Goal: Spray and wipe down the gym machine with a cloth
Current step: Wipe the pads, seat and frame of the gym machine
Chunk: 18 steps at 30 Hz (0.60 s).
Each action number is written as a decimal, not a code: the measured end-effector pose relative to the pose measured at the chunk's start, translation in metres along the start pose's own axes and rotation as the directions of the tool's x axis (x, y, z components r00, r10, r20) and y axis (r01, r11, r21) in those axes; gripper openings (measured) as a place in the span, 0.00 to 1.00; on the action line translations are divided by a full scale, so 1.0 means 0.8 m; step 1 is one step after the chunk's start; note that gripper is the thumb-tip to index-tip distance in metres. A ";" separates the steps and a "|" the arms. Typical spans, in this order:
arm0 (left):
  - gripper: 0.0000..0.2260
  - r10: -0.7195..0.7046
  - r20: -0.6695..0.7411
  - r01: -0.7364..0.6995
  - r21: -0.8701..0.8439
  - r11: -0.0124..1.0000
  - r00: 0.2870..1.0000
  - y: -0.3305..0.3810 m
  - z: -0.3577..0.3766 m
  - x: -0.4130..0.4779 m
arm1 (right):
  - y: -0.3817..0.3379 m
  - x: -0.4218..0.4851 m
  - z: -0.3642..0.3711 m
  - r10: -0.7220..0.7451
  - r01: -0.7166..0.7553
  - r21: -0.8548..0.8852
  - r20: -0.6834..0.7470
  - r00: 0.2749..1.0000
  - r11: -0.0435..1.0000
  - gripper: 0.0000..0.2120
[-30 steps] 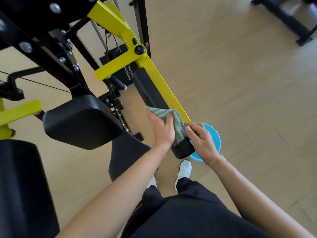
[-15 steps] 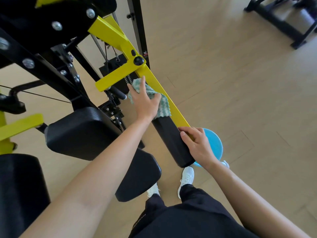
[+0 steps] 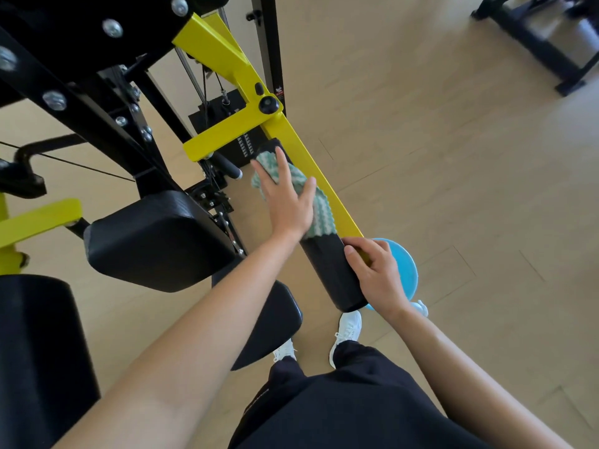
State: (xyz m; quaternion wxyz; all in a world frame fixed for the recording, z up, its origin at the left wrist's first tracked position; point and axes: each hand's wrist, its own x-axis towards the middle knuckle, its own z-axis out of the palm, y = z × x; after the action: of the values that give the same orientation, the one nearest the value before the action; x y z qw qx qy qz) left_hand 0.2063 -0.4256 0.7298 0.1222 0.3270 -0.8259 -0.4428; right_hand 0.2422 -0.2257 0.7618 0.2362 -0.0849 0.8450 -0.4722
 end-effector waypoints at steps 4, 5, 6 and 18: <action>0.38 -0.087 -0.039 0.085 -0.043 0.995 0.995 0.003 -0.017 0.062 | 0.000 0.004 0.002 -0.014 0.014 -0.038 0.006 1.000 0.999 0.11; 0.38 -0.098 -0.050 0.094 -0.076 0.993 0.994 0.007 -0.020 0.068 | 0.001 0.005 0.004 -0.022 0.021 -0.045 -0.005 1.000 0.999 0.12; 0.38 -0.109 -0.062 0.101 -0.126 0.987 0.992 0.009 -0.022 0.070 | 0.003 0.004 0.006 -0.031 0.030 -0.050 -0.018 0.999 0.998 0.12; 0.50 -0.267 -0.012 0.240 -0.398 0.885 0.964 0.028 0.014 -0.102 | 0.011 0.004 0.008 -0.005 0.015 0.124 -0.080 0.997 0.992 0.12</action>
State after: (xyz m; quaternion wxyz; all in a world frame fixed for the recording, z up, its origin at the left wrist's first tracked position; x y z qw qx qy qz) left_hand 0.2530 -0.3567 0.7490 0.1540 0.4153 -0.6657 -0.6005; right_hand 0.2431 -0.2270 0.7504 0.2048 -0.0555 0.8223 -0.5280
